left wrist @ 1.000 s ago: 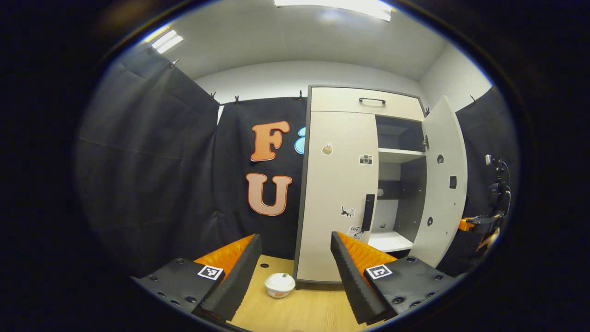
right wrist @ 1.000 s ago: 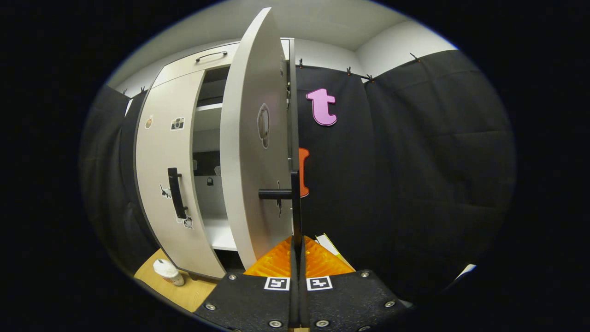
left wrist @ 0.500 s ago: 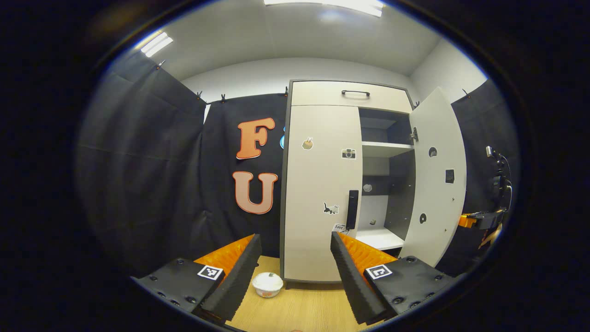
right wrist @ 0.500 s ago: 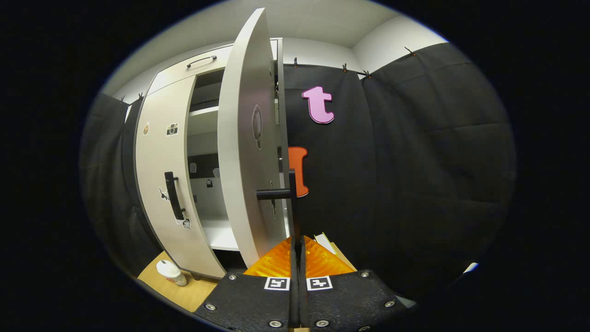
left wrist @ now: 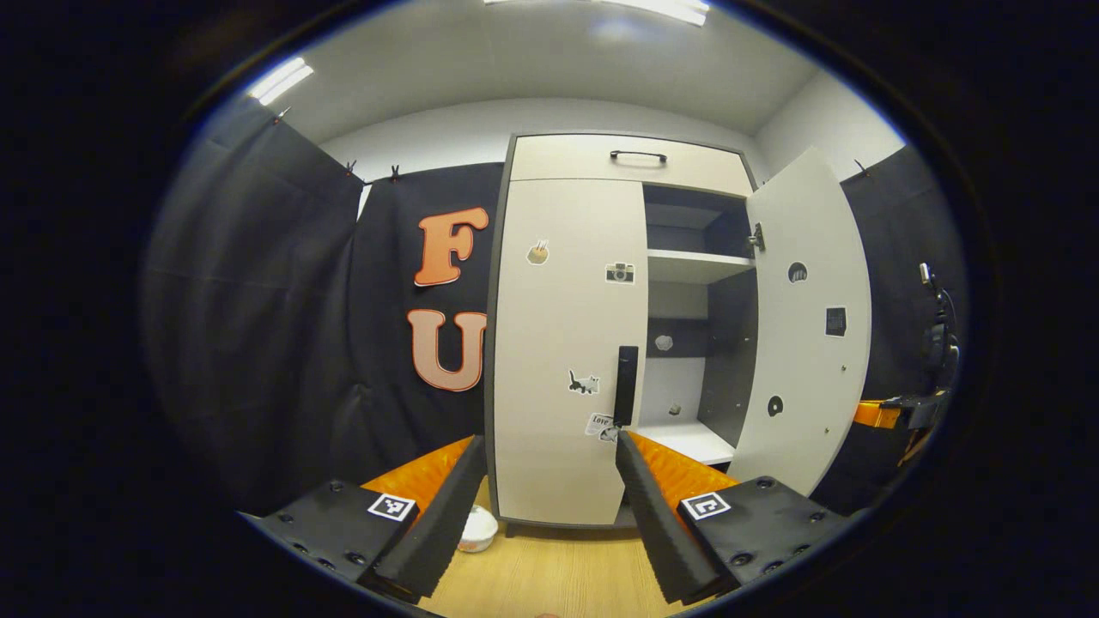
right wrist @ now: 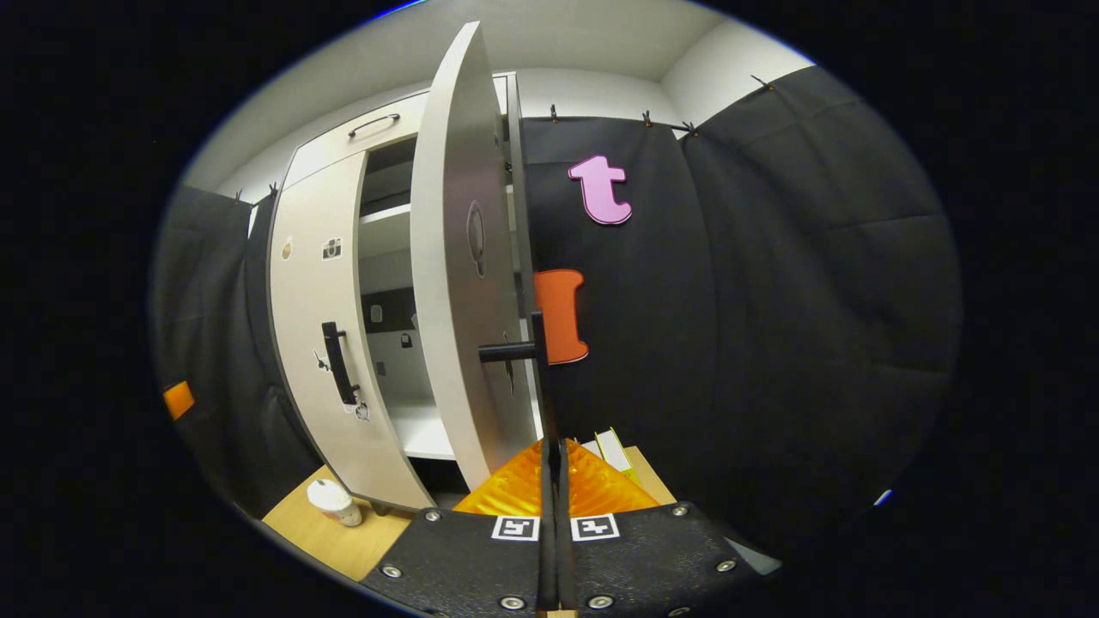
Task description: Open the right door of the double-door shoe cabinet with the right hand, and open the left door with the left hand.
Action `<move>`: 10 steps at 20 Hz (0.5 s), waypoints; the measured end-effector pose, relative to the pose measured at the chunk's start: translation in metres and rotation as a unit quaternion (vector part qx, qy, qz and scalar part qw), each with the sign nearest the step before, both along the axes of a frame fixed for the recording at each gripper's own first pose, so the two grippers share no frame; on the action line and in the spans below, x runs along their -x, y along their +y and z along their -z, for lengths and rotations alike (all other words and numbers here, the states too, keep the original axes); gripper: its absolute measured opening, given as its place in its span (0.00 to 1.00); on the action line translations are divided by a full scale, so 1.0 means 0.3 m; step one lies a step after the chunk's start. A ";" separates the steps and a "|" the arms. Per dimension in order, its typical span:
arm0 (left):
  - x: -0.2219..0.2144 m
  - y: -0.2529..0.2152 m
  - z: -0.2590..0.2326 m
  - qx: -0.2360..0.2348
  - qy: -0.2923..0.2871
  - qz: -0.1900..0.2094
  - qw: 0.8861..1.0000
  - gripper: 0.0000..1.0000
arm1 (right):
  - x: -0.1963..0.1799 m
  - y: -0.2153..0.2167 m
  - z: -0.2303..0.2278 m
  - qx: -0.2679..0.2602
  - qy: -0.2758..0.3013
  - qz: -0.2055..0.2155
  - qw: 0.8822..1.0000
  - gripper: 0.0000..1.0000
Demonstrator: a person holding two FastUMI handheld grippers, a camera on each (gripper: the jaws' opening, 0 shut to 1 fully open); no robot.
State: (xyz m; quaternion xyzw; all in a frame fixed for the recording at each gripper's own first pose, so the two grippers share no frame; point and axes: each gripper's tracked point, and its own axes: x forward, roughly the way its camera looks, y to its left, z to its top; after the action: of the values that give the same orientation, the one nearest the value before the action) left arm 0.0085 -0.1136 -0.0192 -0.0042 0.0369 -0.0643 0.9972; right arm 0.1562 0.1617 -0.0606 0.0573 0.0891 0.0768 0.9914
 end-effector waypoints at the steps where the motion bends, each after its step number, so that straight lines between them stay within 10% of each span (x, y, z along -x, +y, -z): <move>1: -0.015 -0.023 0.003 -0.001 0.001 0.004 1.000 0.97 | 0.009 -0.004 0.003 -0.003 0.003 -0.002 1.000 0.00; 5: -0.086 -0.096 0.024 -0.004 0.003 0.016 1.000 0.96 | 0.032 -0.063 0.029 -0.006 0.013 0.028 1.000 0.00; 7: -0.134 -0.144 0.024 0.000 0.000 0.027 1.000 0.97 | 0.032 -0.094 0.030 -0.002 0.006 0.043 0.999 0.13; 10: -0.218 -0.199 0.033 -0.008 -0.004 0.031 0.999 0.97 | 0.023 -0.130 0.035 0.004 -0.003 0.056 0.998 0.59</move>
State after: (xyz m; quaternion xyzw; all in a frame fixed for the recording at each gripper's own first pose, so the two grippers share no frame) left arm 0.0739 -0.1733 -0.0291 0.0047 0.0338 -0.0951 0.9949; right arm 0.1494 0.1228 -0.0712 0.0583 0.0834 0.0206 0.9946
